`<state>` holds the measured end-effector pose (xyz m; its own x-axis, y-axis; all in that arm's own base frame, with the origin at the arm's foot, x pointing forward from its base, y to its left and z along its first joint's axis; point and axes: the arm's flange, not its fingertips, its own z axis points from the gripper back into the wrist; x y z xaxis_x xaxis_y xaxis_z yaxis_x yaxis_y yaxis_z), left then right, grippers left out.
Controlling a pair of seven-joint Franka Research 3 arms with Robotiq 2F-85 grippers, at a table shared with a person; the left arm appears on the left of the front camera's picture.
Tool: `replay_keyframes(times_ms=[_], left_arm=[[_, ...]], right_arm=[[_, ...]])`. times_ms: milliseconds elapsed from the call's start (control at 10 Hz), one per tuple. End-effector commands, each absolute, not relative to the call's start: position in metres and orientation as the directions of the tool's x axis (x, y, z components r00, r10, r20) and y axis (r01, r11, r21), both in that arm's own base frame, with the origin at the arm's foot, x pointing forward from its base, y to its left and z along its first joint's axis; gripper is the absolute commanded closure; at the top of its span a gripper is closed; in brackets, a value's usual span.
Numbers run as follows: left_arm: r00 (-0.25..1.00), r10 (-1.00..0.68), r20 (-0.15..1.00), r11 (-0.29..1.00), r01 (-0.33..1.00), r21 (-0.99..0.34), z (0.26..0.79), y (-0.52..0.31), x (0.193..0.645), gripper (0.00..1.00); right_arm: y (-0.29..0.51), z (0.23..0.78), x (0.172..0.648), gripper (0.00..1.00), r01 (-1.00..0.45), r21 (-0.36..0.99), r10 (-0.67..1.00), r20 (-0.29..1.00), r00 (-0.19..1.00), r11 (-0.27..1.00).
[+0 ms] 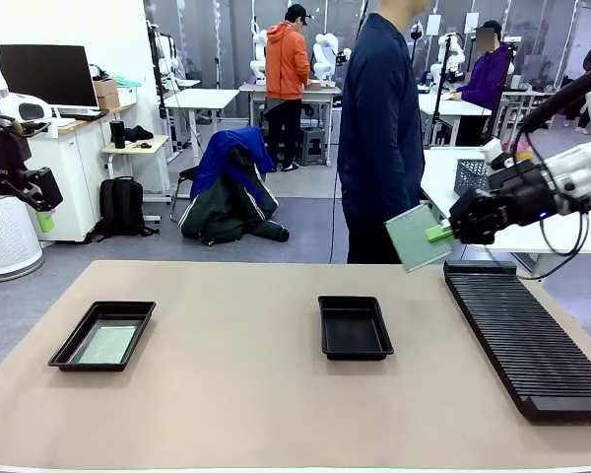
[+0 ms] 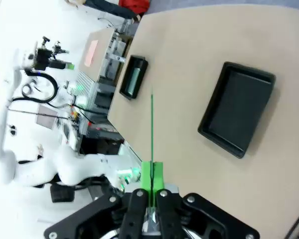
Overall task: Inspect and transfer BCBs to ESD trays.
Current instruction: Pick up the Blank PCB from the PCB Rack and place it in the right ESD tray.
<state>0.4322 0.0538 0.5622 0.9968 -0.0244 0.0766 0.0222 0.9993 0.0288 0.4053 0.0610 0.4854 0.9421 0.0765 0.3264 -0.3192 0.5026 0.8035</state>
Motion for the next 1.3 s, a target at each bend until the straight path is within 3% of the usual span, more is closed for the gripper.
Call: replay_keyframes(times_ms=[0, 400, 1200], left_arm=[[0.997, -0.023, 0.077, 0.999, 0.02, 0.03, 0.561, 0.054, 0.431, 0.03], [0.997, -0.023, 0.077, 0.999, 0.02, 0.03, 0.561, 0.054, 0.431, 0.03], [0.997, -0.023, 0.077, 0.999, 0.02, 0.03, 0.561, 0.054, 0.431, 0.03]], right_arm=[[0.093, 0.462, 0.409, 0.98, -0.29, 0.839, 0.002, 0.326, 0.945, 0.46], [0.13, 0.401, 0.427, 0.98, -0.213, 0.883, -0.017, 0.242, 0.97, 0.418], [0.153, 0.315, 0.461, 0.98, -0.123, 0.882, -0.048, 0.163, 0.985, 0.455]])
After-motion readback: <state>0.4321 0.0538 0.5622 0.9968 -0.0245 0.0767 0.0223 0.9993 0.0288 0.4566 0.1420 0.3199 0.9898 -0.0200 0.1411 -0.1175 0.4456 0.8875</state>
